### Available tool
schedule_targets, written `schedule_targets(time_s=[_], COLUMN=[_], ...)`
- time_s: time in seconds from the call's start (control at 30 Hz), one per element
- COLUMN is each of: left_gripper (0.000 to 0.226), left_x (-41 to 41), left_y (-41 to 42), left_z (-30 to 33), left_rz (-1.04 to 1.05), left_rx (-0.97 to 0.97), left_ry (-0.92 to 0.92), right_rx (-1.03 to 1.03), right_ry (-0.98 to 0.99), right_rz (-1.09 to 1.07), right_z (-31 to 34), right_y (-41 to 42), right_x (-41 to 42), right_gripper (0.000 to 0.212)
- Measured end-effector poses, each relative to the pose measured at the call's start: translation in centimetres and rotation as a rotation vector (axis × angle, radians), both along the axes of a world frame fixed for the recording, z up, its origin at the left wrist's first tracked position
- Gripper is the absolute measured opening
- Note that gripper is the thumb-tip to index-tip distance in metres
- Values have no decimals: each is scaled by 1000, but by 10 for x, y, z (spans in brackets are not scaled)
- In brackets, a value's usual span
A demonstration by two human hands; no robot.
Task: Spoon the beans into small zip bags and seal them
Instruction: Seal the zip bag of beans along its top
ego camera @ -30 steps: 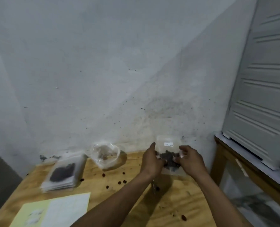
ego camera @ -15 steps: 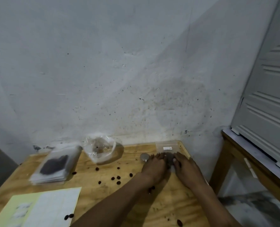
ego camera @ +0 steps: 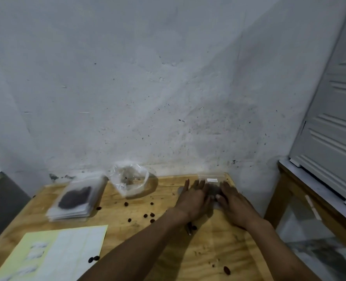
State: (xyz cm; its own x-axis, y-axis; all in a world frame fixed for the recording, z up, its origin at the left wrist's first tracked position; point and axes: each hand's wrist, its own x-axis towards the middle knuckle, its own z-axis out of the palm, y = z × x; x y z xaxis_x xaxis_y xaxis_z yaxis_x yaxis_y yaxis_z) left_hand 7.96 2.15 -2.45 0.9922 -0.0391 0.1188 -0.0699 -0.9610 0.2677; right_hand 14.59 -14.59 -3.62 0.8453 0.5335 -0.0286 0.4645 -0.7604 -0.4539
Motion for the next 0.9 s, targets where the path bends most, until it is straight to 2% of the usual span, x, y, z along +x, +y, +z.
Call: schedule_targets(time_s=[0.1, 0.17, 0.27, 0.37, 0.47, 0.57, 0.7, 0.8, 0.9], left_gripper=[51, 51, 38, 32, 29, 32, 45, 55, 53], left_x=[-16, -30, -48, -73, -103, -134, -167, -176, -181], left_y=[17, 38, 76, 119, 165, 209, 256, 271, 276], left_z=[0, 2, 16, 38, 49, 49, 45, 35, 26], left_rz=[50, 100, 219, 367, 519, 711, 951, 983, 938], left_rx=[-80, -153, -190, -227, -239, -222, -133, -148, -132], left_ry=[-246, -407, -626, -750, -779, -659, -177, 68, 161], right_rx=[50, 131, 250, 308, 349, 354, 230, 119, 141], right_ry=[-104, -178, -245, -274, -270, -231, -151, 19, 213], right_rz=[-27, -24, 25, 126, 233, 332, 441, 398, 265], right_z=[12, 25, 46, 63, 73, 73, 71, 63, 51], right_y=[4, 20, 61, 110, 161, 209, 265, 295, 317], right_x=[-9, -21, -35, -48, -71, -97, -132, -149, -161], right_gripper=[65, 60, 52, 44, 38, 31, 27, 28, 28])
